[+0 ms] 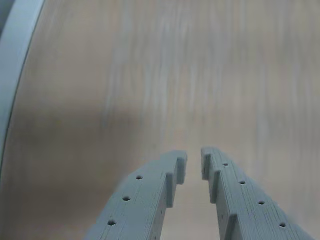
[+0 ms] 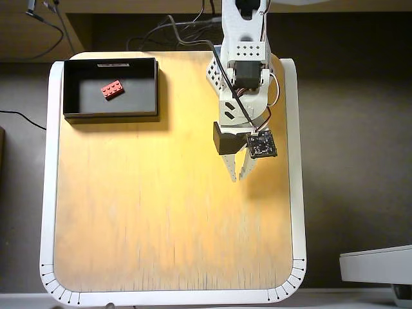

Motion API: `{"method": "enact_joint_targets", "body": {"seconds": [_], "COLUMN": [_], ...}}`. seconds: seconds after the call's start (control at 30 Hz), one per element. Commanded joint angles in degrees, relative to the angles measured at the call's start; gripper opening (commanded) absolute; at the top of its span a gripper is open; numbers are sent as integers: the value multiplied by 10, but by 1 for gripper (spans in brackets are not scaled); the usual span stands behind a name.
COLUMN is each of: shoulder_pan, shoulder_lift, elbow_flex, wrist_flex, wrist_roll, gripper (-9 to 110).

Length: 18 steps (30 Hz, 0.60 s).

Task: Grasp a lego block and put it in the bin.

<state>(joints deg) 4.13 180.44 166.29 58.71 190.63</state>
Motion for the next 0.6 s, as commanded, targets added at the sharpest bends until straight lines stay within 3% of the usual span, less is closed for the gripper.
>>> {"method": "enact_joint_targets", "body": {"seconds": [0.0,0.57], "shoulder_pan": [7,6], "shoulder_lift": [37,84], "elbow_flex": [14,156], "wrist_flex": [-21,-2], "wrist_roll": [3,3], "gripper": [0,0]}}
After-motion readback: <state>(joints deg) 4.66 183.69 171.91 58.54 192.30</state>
